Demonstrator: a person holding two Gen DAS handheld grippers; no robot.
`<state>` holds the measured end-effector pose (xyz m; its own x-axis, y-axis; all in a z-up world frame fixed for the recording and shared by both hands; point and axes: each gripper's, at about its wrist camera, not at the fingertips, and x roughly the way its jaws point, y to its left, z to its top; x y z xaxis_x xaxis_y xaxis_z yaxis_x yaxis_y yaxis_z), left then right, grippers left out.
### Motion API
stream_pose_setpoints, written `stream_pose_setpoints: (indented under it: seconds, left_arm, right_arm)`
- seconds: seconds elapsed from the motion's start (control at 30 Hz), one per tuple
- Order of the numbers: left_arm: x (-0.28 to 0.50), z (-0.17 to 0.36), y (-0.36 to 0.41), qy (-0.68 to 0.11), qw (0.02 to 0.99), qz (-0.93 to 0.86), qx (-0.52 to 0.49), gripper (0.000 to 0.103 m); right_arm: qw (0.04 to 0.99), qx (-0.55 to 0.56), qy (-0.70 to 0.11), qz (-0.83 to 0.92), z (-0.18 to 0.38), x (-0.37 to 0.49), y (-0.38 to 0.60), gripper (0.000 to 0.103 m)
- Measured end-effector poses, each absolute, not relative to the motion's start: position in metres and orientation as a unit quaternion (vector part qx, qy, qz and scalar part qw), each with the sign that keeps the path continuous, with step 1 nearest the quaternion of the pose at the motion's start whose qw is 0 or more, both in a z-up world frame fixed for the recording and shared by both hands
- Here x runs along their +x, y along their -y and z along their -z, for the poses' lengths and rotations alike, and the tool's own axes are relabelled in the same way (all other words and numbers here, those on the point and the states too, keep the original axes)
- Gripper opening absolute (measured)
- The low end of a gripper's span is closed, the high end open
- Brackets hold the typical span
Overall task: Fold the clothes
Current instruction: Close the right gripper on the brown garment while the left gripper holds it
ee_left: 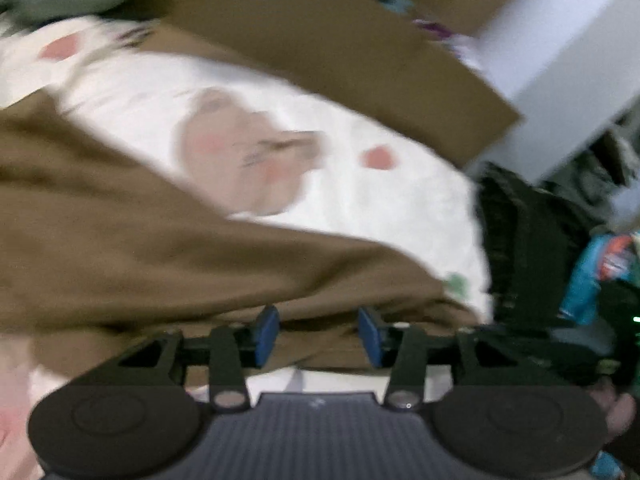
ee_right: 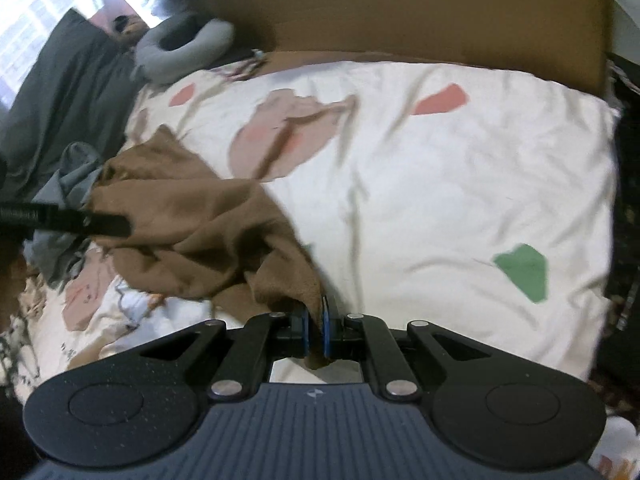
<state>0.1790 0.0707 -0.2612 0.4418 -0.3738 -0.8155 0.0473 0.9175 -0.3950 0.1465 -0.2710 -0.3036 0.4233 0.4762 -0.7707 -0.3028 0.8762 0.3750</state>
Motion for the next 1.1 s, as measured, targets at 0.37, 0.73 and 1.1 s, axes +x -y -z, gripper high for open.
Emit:
stream_pose_setpoints:
  seconds: [0.37, 0.73, 1.1]
  left_arm:
    - [0.152, 0.296, -0.163, -0.513, 0.831, -0.07, -0.204, 0.06]
    - [0.156, 0.337, -0.19, -0.511, 0.825, -0.104, -0.218, 0.067]
    - [0.154, 0.333, -0.191, -0.491, 0.826, -0.086, -0.261, 0.008]
  right_arm:
    - [0.841, 0.094, -0.497, -0.195, 0.312, 0.14, 0.287, 0.005]
    - [0.835, 0.097, -0.508, -0.185, 0.318, 0.136, 0.291, 0.005]
    - [0.83, 0.104, -0.517, -0.183, 0.317, 0.121, 0.295, 0.004]
